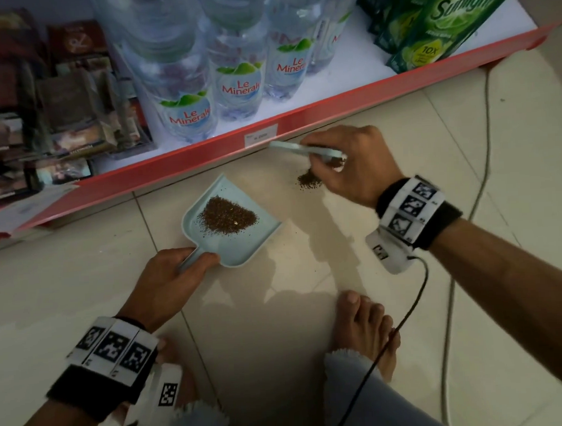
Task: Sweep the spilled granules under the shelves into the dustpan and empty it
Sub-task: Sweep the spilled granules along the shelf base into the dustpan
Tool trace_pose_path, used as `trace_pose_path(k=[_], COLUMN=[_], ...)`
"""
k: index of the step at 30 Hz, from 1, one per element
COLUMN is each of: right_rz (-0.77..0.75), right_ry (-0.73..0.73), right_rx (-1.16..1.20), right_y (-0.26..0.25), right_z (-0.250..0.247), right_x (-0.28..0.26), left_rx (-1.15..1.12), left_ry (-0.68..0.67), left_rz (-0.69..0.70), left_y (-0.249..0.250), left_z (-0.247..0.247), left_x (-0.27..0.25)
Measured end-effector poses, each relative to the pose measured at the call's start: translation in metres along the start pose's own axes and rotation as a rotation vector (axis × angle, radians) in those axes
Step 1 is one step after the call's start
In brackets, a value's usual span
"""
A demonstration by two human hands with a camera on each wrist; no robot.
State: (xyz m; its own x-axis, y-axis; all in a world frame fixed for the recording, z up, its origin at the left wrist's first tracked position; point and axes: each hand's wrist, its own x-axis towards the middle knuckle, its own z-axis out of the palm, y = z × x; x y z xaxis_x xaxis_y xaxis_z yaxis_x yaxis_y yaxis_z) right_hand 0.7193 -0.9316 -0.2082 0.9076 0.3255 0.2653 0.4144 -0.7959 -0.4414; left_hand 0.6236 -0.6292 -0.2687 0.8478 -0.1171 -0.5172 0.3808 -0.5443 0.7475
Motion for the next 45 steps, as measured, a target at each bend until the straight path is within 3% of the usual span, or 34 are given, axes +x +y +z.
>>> trace_pose_path(k=[4, 7, 10, 13, 17, 21, 25, 28, 31, 35, 39, 42, 45], right_rz=[0.263, 0.513, 0.616, 0.622, 0.600, 0.653, 0.680, 0.641, 0.607, 0.551, 0.606, 0.637, 0.475], right_ry=[0.046, 0.041, -0.020, -0.042, 0.050, 0.091, -0.062, -0.182, -0.244, -0.041, 0.033, -0.115, -0.332], right_rx=[0.142, 0.416, 0.488, 0.313, 0.030, 0.332, 0.542, 0.537, 0.344, -0.028, 0.158, 0.453, 0.413], right_y=[-0.030, -0.034, -0.027, -0.013, 0.009, -0.017, -0.057, -0.066, -0.049, -0.004, 0.005, -0.025, -0.042], right_z=[0.032, 0.052, 0.064, 0.058, 0.031, 0.037, 0.071, 0.082, 0.073, 0.035, 0.019, 0.036, 0.053], right_x=[-0.005, -0.007, -0.014, -0.019, -0.019, -0.019, -0.015, -0.017, -0.025, -0.023, -0.026, -0.043, -0.059], left_rx=[0.012, 0.020, 0.003, -0.002, -0.014, 0.019, 0.072, 0.043, 0.011, -0.018, -0.032, -0.033, -0.033], left_ry=[0.018, 0.035, 0.035, 0.026, 0.026, 0.047, 0.064, 0.075, 0.078, 0.082, 0.054, 0.043, 0.045], left_rz=[0.016, 0.011, 0.008, -0.001, 0.009, 0.019, 0.040, 0.023, 0.002, -0.008, -0.013, -0.012, -0.015], left_y=[-0.005, -0.012, -0.019, -0.021, -0.021, -0.022, -0.028, -0.035, -0.039, -0.041, -0.037, -0.034, -0.032], left_z=[-0.005, -0.009, -0.012, -0.012, -0.014, -0.020, -0.031, -0.037, -0.038, -0.037, -0.037, -0.036, -0.035], left_x=[-0.002, -0.004, -0.008, -0.010, -0.009, -0.010, -0.015, -0.019, -0.021, -0.017, -0.011, -0.008, -0.005])
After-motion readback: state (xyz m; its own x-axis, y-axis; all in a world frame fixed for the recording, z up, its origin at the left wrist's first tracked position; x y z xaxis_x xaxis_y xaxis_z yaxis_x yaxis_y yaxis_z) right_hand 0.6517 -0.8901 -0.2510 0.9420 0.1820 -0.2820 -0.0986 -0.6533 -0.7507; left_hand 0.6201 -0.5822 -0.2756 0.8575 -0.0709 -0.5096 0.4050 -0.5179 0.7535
